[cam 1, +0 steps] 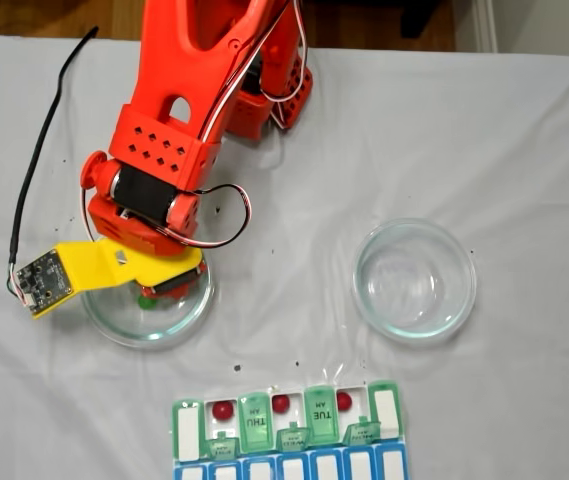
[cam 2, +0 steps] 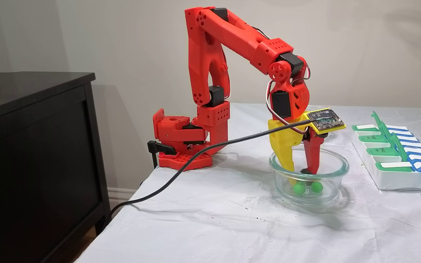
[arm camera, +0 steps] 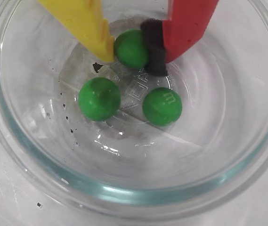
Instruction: Sort medicines into box.
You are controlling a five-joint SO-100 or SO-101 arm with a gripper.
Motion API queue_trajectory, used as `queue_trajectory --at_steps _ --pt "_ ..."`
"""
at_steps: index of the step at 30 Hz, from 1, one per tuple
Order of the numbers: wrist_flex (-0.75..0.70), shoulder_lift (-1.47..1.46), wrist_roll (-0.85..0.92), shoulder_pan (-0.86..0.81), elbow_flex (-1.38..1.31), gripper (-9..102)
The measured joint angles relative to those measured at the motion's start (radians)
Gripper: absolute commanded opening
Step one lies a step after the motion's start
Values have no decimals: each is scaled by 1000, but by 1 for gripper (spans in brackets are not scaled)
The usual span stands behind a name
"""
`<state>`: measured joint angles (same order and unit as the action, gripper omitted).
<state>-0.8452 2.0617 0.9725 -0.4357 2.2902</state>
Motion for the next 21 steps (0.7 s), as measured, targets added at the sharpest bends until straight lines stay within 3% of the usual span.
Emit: queue_trajectory --at_steps 12,21 --pt "-28 48 -38 0 0 0" --pt "-170 290 -202 64 -196 0"
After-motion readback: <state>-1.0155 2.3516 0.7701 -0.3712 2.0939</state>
